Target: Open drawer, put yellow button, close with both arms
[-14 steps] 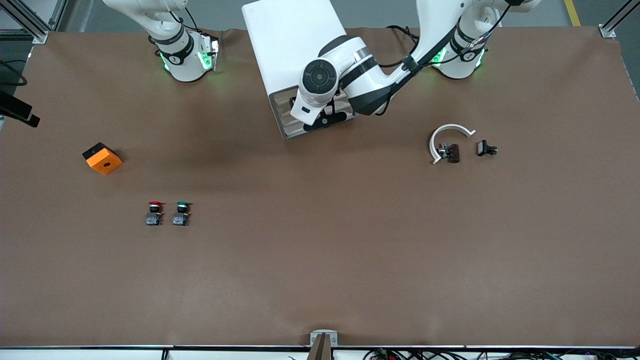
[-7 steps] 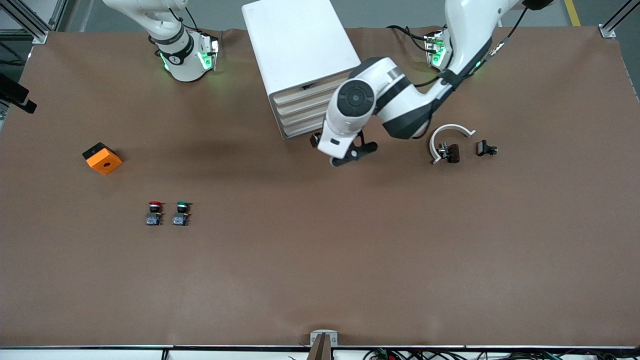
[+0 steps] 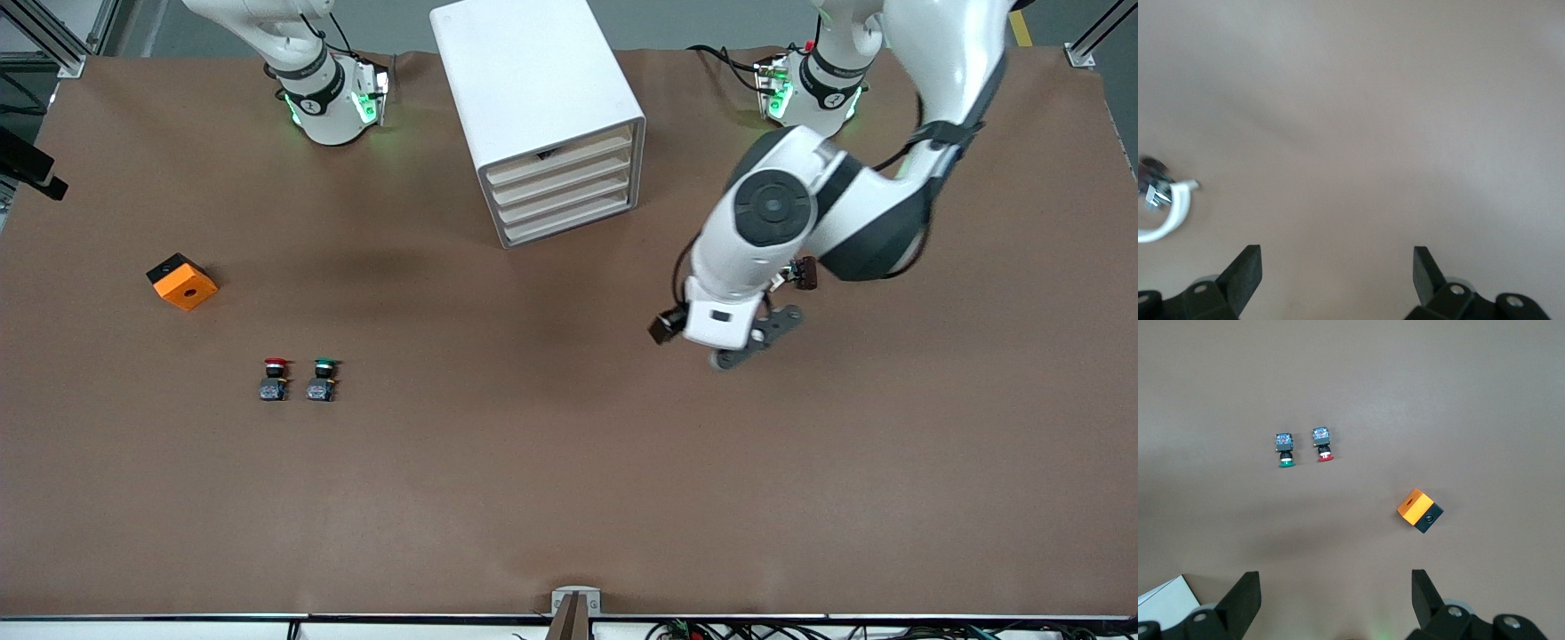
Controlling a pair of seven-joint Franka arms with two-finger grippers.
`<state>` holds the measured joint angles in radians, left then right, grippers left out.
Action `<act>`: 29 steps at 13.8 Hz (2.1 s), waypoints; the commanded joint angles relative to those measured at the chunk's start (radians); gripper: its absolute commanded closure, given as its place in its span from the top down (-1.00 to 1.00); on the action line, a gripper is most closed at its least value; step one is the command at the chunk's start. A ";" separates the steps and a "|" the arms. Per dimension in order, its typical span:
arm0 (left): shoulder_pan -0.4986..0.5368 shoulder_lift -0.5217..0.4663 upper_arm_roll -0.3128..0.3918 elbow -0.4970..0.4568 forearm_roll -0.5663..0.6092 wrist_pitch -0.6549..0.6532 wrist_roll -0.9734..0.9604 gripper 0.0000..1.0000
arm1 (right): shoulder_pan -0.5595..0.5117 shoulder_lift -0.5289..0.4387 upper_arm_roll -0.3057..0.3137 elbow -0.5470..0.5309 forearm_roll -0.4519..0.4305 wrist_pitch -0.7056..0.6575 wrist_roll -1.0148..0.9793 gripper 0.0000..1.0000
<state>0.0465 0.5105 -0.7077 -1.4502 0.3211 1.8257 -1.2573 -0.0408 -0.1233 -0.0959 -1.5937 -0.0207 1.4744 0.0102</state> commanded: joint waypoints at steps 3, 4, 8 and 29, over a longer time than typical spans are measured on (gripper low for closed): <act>0.096 -0.041 -0.010 0.031 0.095 -0.052 0.151 1.00 | -0.013 -0.082 0.019 -0.107 -0.002 0.053 -0.004 1.00; 0.114 -0.053 -0.012 0.031 0.095 -0.060 0.163 1.00 | -0.011 -0.082 0.021 -0.107 -0.002 0.053 -0.004 1.00; 0.159 -0.101 -0.010 0.031 0.085 -0.074 0.212 1.00 | -0.008 -0.079 0.022 -0.107 -0.002 0.072 -0.006 1.00; -0.027 -0.659 0.563 -0.275 -0.303 -0.238 1.056 1.00 | 0.001 -0.075 0.030 -0.107 -0.001 0.112 -0.006 1.00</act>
<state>0.0206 -0.0765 -0.1729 -1.6469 0.0399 1.5660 -0.2567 -0.0404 -0.1784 -0.0694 -1.6852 -0.0207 1.5767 0.0095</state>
